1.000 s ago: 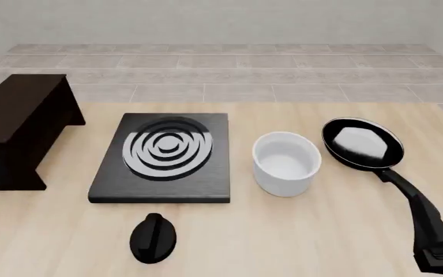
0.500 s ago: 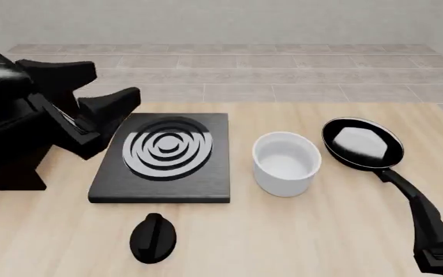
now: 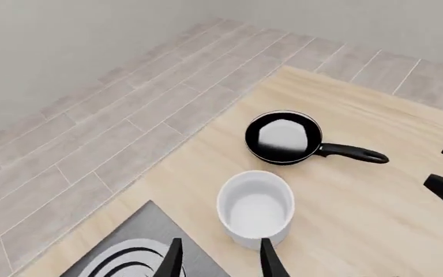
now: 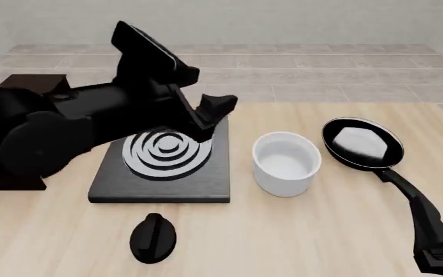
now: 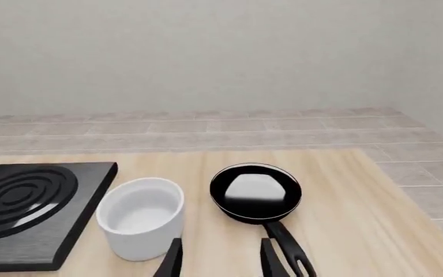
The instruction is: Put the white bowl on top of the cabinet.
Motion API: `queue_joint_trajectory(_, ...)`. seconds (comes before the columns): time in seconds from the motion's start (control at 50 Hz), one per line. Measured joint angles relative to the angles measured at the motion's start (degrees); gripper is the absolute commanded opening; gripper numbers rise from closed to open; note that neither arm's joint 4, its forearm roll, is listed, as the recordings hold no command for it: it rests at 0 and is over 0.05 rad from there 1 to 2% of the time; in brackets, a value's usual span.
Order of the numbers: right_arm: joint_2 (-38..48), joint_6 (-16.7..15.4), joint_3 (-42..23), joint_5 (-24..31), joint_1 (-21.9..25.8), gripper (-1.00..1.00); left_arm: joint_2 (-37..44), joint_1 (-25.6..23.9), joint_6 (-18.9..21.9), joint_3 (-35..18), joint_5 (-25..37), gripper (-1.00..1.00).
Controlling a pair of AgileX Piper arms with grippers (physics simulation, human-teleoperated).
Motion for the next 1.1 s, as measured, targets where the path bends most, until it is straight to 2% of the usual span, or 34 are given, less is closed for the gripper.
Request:
queue_joint_trajectory(0.32,0.00,0.01,0.00,0.12,-0.01,1.00,11.70,-3.87,1.50,-9.27,4.90,1.00)
queue_joint_trajectory(0.54,-0.01,0.06,0.00,0.26,-0.02,1.00,19.19,-5.68,3.96,-14.49,8.68,1.00)
queue_joint_trajectory(1.1,-0.01,0.24,0.00,0.63,0.01,1.00,34.65,-10.91,7.92,-28.67,20.98,1.00)
